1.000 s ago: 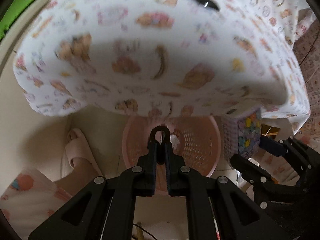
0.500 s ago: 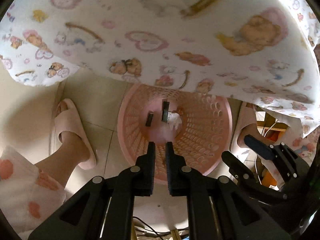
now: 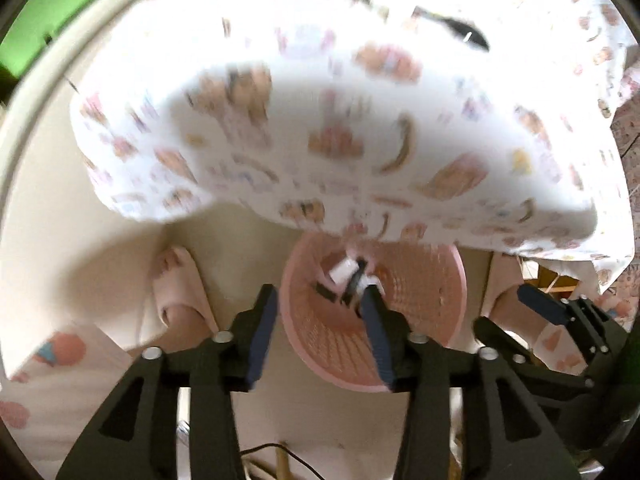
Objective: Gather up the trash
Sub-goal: 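Open the right tool to drop the box into the basket, then raise both open tools back above the table, then grasp the white tissue with the left tool while the right tool grasps the cream spool, then carry the tissue and spool down over the pink basket, then open the right tool over the basket while the left tool opens too, then raise both open tools back above the table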
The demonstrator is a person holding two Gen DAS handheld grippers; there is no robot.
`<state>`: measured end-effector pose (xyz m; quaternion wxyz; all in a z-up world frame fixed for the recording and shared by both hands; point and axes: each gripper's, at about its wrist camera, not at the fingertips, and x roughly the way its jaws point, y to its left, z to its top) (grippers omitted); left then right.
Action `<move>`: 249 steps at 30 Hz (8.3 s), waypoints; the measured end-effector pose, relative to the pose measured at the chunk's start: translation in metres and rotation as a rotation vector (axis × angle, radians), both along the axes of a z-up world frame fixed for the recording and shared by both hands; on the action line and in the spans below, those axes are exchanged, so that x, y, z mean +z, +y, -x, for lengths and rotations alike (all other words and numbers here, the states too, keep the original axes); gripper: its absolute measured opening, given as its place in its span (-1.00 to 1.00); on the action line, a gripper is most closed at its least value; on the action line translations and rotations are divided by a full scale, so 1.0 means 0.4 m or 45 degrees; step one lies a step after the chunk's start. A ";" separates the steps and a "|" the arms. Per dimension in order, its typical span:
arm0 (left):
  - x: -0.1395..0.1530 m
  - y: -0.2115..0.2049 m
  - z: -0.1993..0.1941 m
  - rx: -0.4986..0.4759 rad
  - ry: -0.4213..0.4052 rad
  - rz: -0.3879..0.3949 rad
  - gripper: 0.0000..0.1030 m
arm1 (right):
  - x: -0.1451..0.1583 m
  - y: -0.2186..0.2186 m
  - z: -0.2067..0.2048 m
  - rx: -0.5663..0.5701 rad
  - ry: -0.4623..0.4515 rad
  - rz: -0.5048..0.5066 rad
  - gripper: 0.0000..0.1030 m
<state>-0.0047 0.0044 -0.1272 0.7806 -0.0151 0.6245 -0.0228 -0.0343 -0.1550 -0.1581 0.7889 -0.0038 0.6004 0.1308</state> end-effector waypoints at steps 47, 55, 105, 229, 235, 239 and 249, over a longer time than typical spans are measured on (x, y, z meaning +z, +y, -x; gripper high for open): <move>0.306 0.061 -0.230 0.013 -0.665 -0.040 0.97 | 0.380 -0.085 -0.192 -0.020 -0.829 0.045 0.99; 0.228 -0.051 -0.274 -0.204 -0.633 0.012 0.82 | 0.348 -0.108 -0.251 -0.071 -0.744 0.010 0.99; 0.268 0.073 -0.334 0.068 -0.546 0.061 -0.80 | 0.252 0.094 -0.504 -0.072 -0.471 -0.213 -0.05; -0.264 -0.044 -0.019 0.021 0.261 -0.018 -0.04 | -0.282 0.062 0.027 0.011 0.271 0.151 0.07; -0.189 -0.058 -0.014 -0.037 0.165 -0.257 0.20 | -0.223 0.055 0.021 -0.010 0.217 0.125 0.08; -0.119 -0.042 -0.006 -0.023 0.102 -0.150 0.37 | -0.164 0.042 0.027 -0.047 0.142 0.150 0.08; 0.035 0.005 0.008 0.073 -0.075 -0.039 0.62 | 0.007 0.037 0.047 0.024 -0.130 0.148 0.08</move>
